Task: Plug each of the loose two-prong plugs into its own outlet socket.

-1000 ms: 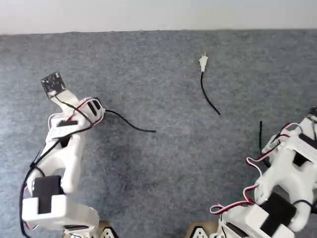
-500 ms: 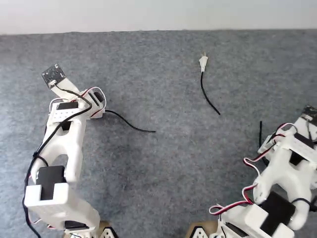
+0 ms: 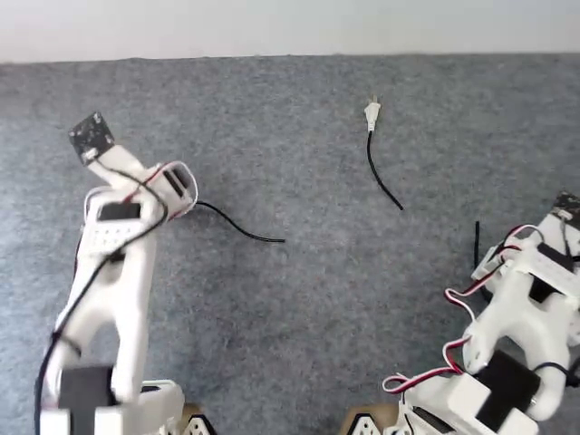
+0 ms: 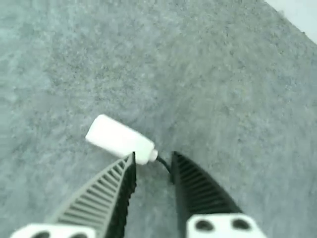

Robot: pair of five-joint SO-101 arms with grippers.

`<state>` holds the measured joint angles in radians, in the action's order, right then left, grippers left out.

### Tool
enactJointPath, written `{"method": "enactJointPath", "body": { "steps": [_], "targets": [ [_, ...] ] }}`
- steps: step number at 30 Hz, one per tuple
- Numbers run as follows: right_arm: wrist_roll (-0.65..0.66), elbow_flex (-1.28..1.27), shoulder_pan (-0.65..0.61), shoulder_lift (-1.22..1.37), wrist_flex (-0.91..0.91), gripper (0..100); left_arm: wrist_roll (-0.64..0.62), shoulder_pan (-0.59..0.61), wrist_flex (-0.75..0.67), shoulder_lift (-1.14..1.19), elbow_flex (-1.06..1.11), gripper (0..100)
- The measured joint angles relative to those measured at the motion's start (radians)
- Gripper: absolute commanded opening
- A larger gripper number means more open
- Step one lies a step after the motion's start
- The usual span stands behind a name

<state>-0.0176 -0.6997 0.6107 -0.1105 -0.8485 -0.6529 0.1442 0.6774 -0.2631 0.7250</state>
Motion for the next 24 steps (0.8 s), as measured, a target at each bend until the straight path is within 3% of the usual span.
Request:
{"method": "enactJointPath", "body": {
  "steps": [4, 10, 16, 24],
  "targets": [
    [0.000, -0.003, 0.000, 0.000, 0.014, 18.7, -0.017, -0.014, 0.000, -0.104, 0.137, 1],
    [0.000, -0.003, 0.000, 0.000, 0.014, 18.7, -0.135, -0.032, 0.000, -0.020, 0.152, 1],
    [0.000, -0.003, 0.000, 0.000, 0.014, 18.7, -0.170, -0.028, 0.000, 0.204, -0.005, 1],
    [0.000, -0.003, 0.000, 0.000, 0.014, 18.7, -0.184, 0.080, 0.000, 0.491, -0.308, 1]
  ]
}}
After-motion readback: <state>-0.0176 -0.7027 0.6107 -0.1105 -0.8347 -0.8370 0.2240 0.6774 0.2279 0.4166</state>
